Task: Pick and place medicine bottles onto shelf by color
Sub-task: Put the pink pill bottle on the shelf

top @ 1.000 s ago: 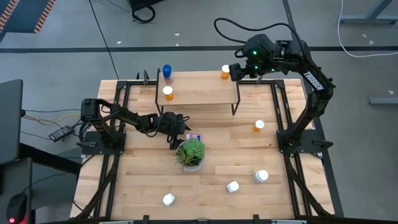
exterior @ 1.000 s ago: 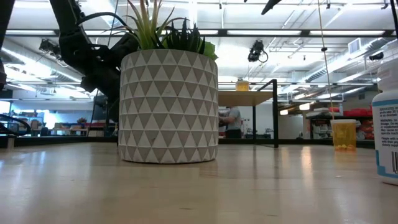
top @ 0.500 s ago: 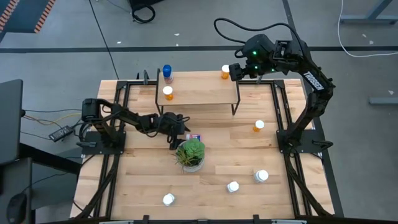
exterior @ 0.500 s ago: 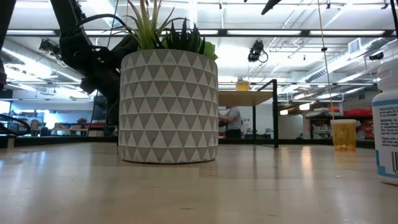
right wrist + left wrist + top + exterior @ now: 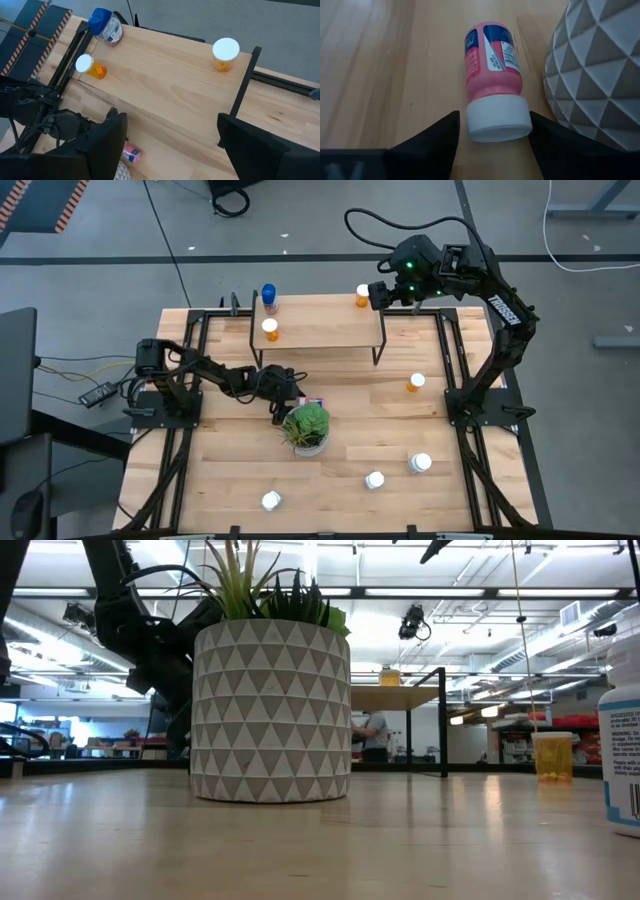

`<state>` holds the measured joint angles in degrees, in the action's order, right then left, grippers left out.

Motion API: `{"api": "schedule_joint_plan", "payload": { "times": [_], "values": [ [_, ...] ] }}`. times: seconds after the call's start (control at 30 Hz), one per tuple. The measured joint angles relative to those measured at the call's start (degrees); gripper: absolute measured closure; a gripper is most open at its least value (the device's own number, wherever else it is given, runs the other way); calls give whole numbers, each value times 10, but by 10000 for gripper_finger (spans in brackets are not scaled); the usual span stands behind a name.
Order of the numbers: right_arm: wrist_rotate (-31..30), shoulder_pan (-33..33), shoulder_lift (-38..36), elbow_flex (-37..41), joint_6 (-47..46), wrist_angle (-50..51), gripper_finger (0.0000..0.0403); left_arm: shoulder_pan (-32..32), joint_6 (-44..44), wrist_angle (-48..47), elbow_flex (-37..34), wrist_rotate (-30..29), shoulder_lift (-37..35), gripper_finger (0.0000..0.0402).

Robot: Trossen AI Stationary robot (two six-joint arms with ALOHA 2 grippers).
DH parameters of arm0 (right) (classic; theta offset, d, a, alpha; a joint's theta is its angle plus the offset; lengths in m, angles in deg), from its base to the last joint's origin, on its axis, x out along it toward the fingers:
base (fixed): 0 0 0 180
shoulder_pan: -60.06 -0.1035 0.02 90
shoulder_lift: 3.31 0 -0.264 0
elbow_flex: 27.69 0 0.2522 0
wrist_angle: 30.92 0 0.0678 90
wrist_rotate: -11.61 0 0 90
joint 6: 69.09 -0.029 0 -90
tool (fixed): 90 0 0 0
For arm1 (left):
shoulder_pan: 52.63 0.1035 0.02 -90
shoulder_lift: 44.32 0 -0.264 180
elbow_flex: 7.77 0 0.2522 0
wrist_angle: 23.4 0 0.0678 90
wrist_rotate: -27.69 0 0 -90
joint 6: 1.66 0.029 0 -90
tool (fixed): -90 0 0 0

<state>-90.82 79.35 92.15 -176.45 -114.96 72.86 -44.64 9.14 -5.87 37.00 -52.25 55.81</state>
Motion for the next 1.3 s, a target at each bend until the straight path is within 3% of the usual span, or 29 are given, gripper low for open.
{"api": "schedule_joint_plan", "payload": {
  "times": [0.33, 0.47, 0.87, 1.07, 1.3],
  "values": [
    [-1, -5, 0, 0, 4, 0, 86, 0, -3, -2, 0, 0, -2, 218],
    [-8, -11, 0, 0, 8, 0, 86, 0, -43, -39, 0, -4, -22, 227],
    [-28, -52, 0, 0, 16, 0, 86, 0, -76, -192, 5, -35, -192, 215],
    [-67, -78, 1, 0, -39, -4, 86, 0, -76, -334, 52, -41, -276, 224],
    [-70, -138, 26, 1, -50, -73, 86, 4, -55, -438, 153, -78, -318, 209]
  ]
}}
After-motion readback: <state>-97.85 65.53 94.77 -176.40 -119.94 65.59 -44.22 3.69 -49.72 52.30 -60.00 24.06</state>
